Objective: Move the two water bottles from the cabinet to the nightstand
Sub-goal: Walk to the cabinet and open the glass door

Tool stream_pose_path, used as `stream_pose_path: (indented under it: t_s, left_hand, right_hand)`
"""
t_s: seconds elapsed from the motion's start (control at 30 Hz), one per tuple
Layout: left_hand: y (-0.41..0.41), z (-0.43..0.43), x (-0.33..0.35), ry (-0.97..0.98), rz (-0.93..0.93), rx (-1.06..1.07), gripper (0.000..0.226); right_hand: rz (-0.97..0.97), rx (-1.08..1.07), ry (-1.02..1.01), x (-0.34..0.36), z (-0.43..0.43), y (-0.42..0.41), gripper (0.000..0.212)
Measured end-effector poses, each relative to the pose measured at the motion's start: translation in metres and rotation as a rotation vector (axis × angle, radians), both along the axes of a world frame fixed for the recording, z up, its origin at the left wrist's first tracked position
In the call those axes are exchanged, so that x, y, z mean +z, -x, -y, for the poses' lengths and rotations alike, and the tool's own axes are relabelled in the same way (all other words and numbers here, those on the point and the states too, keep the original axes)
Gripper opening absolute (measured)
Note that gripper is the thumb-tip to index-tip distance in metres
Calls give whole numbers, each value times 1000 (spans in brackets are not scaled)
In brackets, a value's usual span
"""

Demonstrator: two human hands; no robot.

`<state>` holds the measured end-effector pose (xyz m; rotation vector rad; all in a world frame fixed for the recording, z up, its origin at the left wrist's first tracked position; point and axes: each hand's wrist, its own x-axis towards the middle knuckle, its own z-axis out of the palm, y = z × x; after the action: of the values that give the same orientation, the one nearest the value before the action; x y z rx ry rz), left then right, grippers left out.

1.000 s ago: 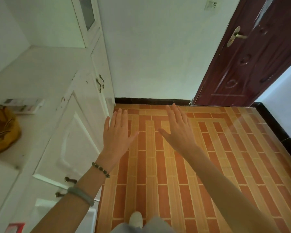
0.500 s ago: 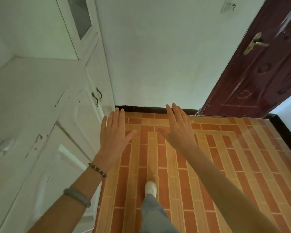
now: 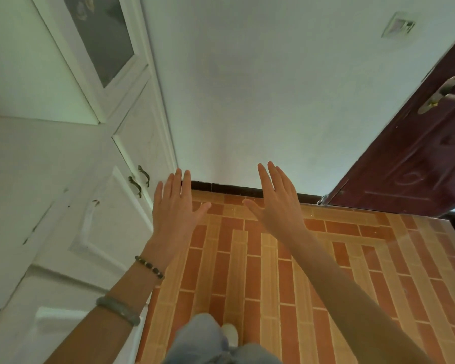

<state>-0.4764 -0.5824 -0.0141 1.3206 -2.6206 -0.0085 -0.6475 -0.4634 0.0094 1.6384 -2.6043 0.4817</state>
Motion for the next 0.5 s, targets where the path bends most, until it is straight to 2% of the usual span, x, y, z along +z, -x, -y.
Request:
stream_pose_path:
  t_s: [0.27, 0.5]
  left_hand:
    - [48, 72, -21, -44, -51, 37, 84]
    - [116, 174, -20, 0, -73, 20, 86]
  right_hand:
    - [23, 56, -13, -15, 73, 52, 75]
    - [-1, 65, -4, -24, 178, 106, 78]
